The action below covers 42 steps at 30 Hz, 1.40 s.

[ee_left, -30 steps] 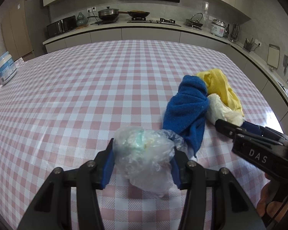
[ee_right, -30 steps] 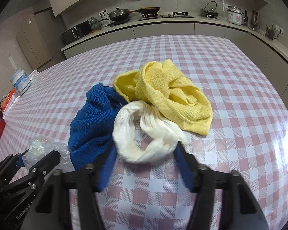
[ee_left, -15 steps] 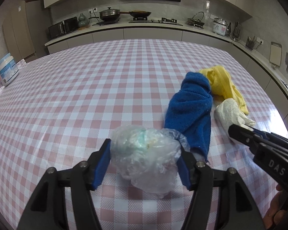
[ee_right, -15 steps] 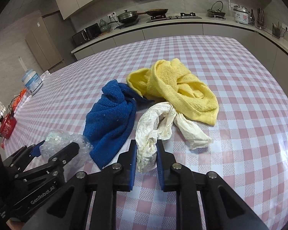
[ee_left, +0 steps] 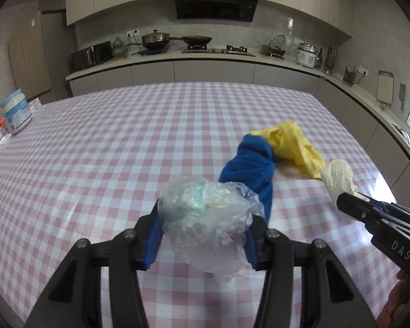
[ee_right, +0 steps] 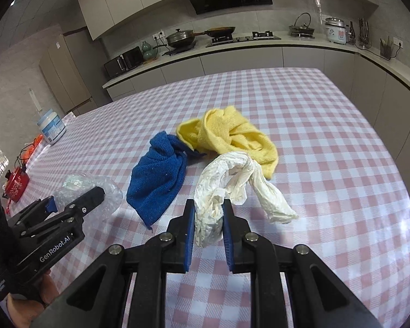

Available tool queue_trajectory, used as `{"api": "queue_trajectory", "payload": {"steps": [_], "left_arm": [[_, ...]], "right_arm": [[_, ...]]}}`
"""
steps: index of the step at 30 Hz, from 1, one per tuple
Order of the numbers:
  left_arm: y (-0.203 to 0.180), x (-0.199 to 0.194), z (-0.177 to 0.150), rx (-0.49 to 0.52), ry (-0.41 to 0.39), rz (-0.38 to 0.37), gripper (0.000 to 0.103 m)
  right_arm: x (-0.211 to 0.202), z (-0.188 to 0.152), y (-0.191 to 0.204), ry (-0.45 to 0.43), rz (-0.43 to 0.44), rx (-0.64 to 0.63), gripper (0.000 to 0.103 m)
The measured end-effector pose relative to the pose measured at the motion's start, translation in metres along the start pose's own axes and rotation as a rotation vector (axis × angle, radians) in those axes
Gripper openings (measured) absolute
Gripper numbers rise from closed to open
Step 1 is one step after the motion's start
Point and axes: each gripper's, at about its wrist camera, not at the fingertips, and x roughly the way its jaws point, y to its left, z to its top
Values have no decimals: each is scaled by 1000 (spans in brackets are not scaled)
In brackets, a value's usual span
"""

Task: Collect trash
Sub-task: 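Carry the tissue and plastic bag over the black bucket with both grippers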

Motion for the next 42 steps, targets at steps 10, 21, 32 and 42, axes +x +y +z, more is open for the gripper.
{"api": "queue_trajectory", "payload": {"steps": [10, 21, 32, 42], "left_arm": [[-57, -17, 9, 72, -12, -153, 51], [-172, -30, 0, 184, -9, -282, 51], [-320, -39, -7, 271, 32, -405, 51], [-428, -25, -24, 339, 99, -471, 51]], "right_arm": [[-72, -10, -37, -73, -121, 62, 20], [-151, -41, -131, -135, -248, 178, 20], [-222, -69, -269, -144, -339, 283, 20], [-255, -105, -382, -107, -372, 357, 20]]}}
